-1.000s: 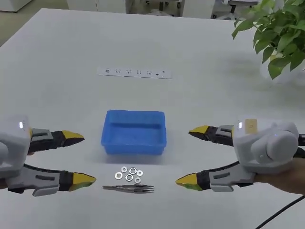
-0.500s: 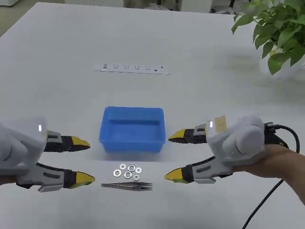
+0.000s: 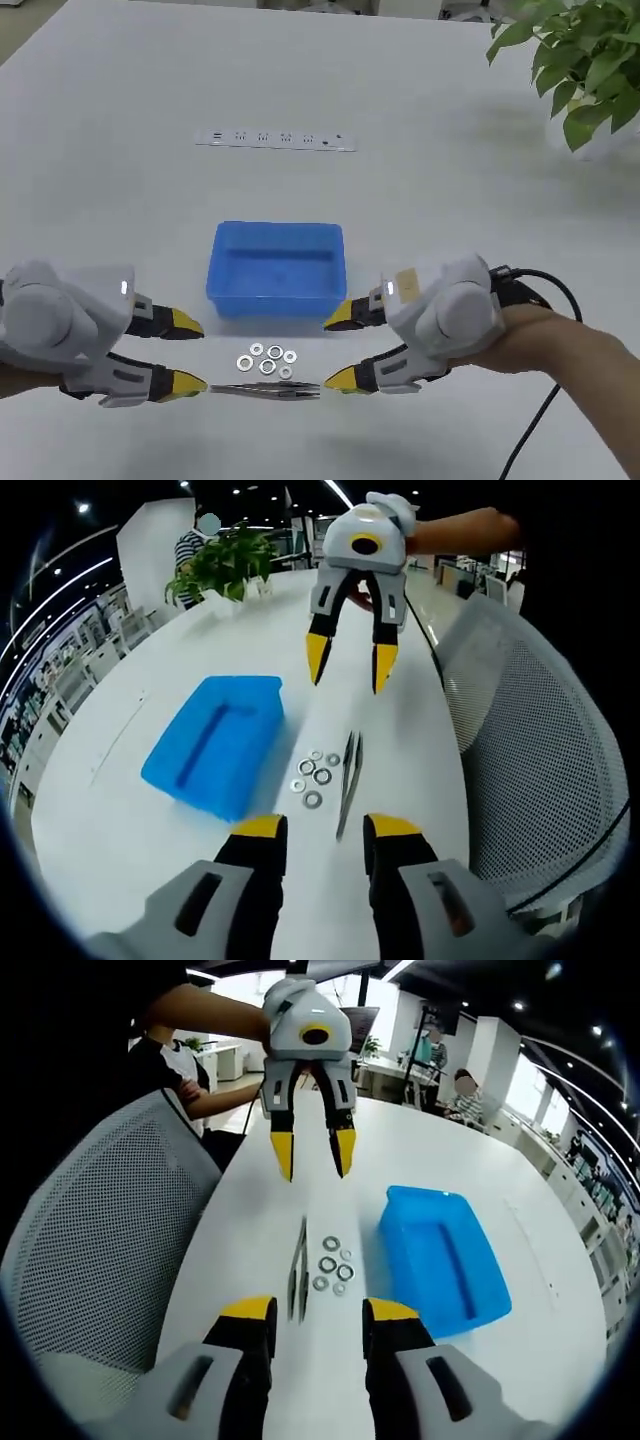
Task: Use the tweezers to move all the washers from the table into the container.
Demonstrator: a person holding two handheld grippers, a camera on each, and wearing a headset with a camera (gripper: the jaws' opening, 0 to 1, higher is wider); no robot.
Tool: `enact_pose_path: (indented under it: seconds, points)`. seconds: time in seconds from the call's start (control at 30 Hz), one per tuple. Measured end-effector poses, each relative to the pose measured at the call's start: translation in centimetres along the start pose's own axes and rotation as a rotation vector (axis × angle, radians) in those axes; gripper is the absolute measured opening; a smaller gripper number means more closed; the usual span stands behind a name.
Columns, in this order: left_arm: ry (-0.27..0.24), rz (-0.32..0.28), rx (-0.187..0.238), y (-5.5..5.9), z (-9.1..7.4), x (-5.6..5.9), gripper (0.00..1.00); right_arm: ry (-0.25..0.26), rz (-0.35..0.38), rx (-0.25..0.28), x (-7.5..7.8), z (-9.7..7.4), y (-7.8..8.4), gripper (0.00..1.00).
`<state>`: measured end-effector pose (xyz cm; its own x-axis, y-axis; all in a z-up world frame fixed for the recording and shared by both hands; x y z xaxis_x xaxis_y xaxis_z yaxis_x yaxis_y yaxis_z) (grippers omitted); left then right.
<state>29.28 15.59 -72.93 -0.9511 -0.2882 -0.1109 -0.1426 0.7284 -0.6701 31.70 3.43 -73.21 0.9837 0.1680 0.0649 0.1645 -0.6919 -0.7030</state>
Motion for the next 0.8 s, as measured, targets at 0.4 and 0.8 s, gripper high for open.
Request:
enact_pose_path:
  seconds: [0.4,0.8]
  points:
    - [0.086,0.082,-0.100,1.6,1.9,1.1,0.26,-0.069,-0.062,-0.061,-0.9,2.8,0.8,0.26]
    - [0.119,0.136,-0.153,2.5,3.3,1.1,0.18,-0.105,-0.054,-0.091,-1.8,5.1,2.0,0.19]
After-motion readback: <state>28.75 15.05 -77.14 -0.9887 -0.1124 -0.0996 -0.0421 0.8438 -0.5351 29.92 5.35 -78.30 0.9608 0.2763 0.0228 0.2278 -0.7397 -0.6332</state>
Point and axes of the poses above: the centre of the closed fingertips' face, and the gripper's own axes: z roughly forward along the fingers, x roughly to its right, y roughly out of its underside, the point moved 2 cm from there along -z, roughly backward along the fingers, and after that the axes turned 4 degrees about z, right-handed, at the moved point
